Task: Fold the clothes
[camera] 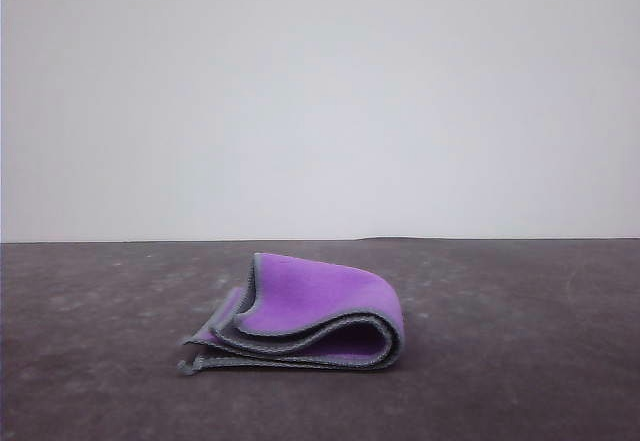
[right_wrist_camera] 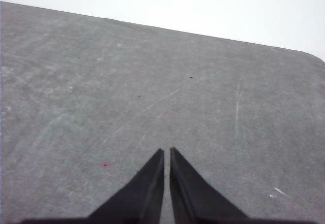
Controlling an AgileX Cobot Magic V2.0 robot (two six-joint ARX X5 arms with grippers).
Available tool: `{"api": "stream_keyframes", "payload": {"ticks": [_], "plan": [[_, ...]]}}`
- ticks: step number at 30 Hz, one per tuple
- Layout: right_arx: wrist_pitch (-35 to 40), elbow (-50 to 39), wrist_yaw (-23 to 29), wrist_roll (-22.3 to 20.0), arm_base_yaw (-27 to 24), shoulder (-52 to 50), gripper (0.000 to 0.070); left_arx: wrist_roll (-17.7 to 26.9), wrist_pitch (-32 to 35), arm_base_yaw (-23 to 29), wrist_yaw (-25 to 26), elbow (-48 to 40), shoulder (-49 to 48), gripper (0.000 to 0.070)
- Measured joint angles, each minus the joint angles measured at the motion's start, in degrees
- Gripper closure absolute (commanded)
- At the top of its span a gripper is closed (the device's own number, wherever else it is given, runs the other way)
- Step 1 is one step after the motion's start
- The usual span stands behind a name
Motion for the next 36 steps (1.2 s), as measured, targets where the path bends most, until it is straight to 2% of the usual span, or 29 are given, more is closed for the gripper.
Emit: {"api": "stream_keyframes", "payload": {"ticks": [36], "plan": [[0.00, 0.00, 0.02, 0.00, 0.00, 0.00, 0.0683, 0.02, 0.00, 0.02, -0.02, 0.00, 0.00, 0.0696]]}}
